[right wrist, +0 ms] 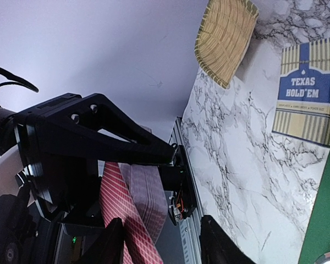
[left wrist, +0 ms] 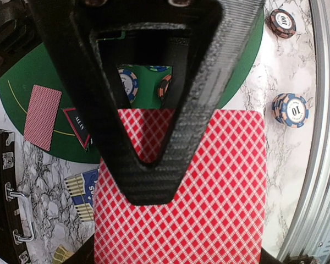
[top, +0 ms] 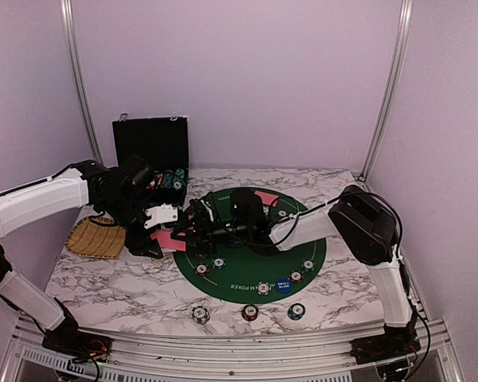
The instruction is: Distribute texas hold em gaming equipment
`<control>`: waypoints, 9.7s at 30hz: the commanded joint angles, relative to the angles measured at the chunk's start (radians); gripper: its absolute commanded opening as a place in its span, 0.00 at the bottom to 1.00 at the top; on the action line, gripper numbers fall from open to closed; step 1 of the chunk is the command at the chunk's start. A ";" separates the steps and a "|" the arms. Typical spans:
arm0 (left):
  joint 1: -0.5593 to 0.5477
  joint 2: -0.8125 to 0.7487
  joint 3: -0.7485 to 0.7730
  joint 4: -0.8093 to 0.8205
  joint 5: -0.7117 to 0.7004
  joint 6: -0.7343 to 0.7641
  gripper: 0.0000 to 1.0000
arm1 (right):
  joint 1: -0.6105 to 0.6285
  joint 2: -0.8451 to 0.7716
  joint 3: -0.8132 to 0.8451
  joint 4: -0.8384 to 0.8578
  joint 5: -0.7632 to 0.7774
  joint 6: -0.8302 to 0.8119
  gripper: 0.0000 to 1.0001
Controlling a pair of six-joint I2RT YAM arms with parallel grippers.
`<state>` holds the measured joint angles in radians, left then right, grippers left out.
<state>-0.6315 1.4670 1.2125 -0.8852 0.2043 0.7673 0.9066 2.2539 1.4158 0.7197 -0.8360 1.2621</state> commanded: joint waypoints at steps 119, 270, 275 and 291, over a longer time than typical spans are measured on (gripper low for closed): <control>-0.002 0.002 0.057 -0.033 0.016 -0.004 0.19 | -0.115 -0.434 -0.212 -0.565 0.188 -0.359 0.80; 0.000 -0.002 0.057 -0.031 -0.001 -0.004 0.17 | -0.105 -0.189 -0.168 0.039 0.015 0.084 0.00; 0.000 -0.008 0.050 -0.032 -0.003 -0.004 0.17 | -0.156 -0.174 -0.171 0.051 0.004 0.086 0.00; 0.000 -0.013 0.050 -0.046 0.000 -0.008 0.16 | -0.252 0.060 0.127 -0.137 0.021 -0.022 0.00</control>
<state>-0.6331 1.4857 1.2629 -0.9108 0.2001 0.7517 0.6640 2.2383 1.4178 0.6739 -0.8383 1.3045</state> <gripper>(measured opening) 0.645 0.008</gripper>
